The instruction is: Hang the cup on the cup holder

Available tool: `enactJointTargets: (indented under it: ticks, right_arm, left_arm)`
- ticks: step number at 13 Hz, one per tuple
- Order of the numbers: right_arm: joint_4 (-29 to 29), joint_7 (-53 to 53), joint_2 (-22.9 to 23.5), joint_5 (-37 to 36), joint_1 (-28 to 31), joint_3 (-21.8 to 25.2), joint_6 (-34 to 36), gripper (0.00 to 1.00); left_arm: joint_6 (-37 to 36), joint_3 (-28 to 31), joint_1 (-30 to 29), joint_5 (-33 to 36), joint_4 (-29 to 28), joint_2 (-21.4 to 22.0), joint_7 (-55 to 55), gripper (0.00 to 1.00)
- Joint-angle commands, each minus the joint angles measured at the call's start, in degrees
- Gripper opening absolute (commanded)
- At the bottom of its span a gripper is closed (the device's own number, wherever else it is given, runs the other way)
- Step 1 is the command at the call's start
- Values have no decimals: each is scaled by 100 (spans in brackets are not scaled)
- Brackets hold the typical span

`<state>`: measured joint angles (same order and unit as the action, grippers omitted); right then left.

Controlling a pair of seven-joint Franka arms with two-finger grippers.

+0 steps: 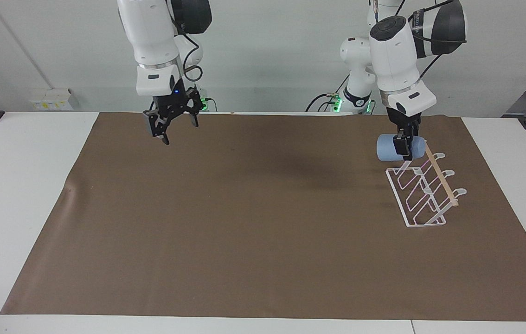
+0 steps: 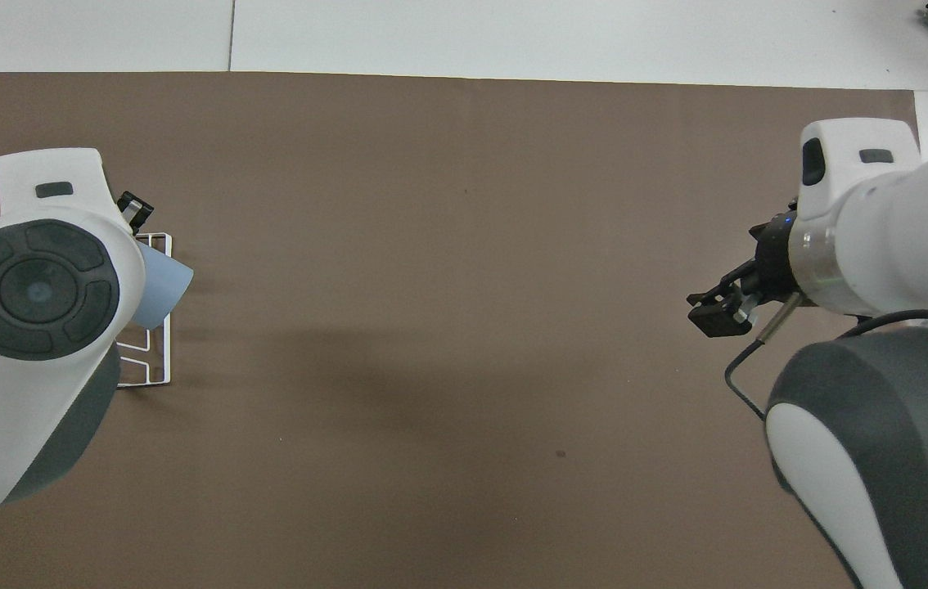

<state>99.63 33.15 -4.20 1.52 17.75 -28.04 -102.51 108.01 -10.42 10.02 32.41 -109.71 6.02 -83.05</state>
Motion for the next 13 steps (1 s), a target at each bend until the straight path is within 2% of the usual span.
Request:
enactJointTargets:
  ticks: [1,4,7,10,13]
  right_arm:
    - [57,-673,-72,-90,97,263,196,100]
    - [127,-2545,-116,-91,97,281,381,100]
    - [311,-3540,-221,-12,114,351,451,100]
    - [355,-3745,-248,-11,123,422,592,100]
    - [452,-3745,-318,-11,115,475,636,100]
  left_arm:
    - [-202,49,175,545,134,-171,96,0]
    - [-517,40,272,1502,134,-242,96,0]
    - [-597,49,325,2179,116,-505,78,0]
    - [-309,75,229,2988,108,-637,69,0]
    - [148,111,-69,3087,73,-813,-10,0]
